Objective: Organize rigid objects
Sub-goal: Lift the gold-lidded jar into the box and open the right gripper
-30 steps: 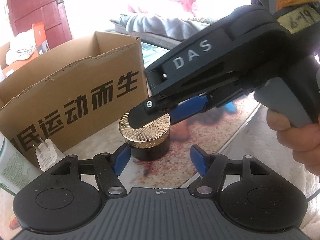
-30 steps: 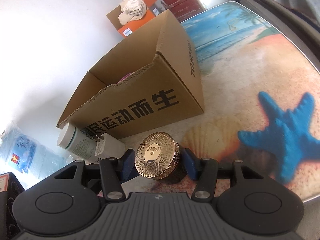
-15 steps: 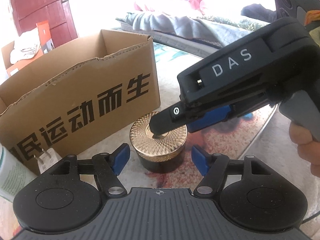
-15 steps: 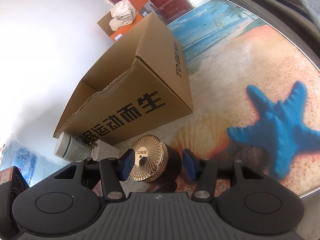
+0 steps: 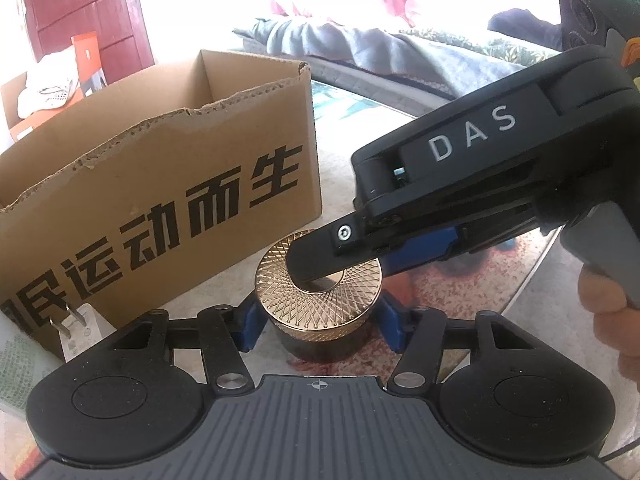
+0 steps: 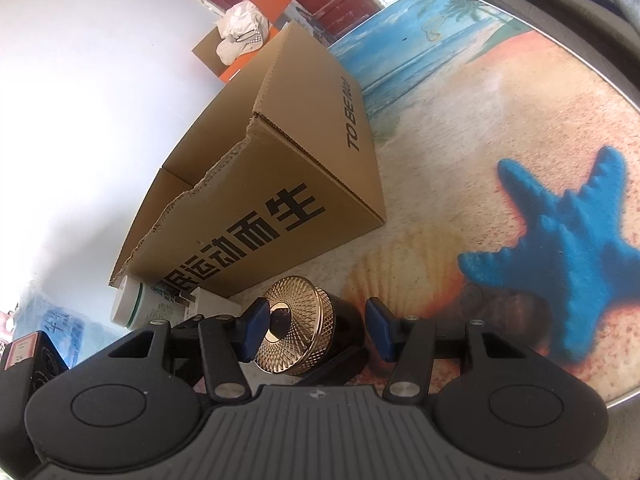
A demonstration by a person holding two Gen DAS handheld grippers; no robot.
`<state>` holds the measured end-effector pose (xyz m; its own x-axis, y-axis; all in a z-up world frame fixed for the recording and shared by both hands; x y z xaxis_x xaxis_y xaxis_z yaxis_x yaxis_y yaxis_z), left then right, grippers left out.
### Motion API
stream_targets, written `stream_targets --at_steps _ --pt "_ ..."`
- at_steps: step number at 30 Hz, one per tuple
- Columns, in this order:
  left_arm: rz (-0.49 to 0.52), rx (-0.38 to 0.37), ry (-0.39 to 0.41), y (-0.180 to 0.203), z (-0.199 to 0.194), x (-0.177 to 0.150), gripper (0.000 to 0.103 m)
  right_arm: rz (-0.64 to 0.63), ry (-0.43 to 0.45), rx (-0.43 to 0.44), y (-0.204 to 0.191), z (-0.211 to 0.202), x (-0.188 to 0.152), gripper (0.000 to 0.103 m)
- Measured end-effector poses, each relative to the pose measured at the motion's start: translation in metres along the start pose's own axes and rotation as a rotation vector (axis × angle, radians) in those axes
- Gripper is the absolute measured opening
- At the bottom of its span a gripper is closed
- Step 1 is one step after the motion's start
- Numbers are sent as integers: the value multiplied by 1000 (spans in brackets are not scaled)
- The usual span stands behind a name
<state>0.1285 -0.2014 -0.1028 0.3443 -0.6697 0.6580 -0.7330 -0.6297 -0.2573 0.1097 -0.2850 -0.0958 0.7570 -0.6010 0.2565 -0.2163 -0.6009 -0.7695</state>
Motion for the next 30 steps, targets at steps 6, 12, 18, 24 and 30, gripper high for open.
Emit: stream_targets --at_steps 6,12,18,24,30 --pt "-19 -5 0 -4 4 2 57 -37 6 -7 -6 2 -4 55" --pt "-24 5 7 -6 0 1 56 -47 14 -12 -10 -2 -6 52" --pt "-28 18 34 -6 -17 1 56 -71 34 -10 -19 -11 -11 52" --pt "-29 49 79 -9 -44 4 55 -113 66 7 -39 -27 -16 52" --pt "-42 101 132 -19 -79 14 56 -180 106 44 -71 -45 -18 52"
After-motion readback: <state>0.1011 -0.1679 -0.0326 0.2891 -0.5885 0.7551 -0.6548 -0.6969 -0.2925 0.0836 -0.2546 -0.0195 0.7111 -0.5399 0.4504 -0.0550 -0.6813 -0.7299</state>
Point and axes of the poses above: each gripper's, at about its wrist camera, not at the fingertips, and z roughly the way its jaws point, y to its right, x to its top, the point moved 8 cm from there along z, roughly the way its jaws point, and after that the axes turned 15 degrees about z, right-handed, at the moved point
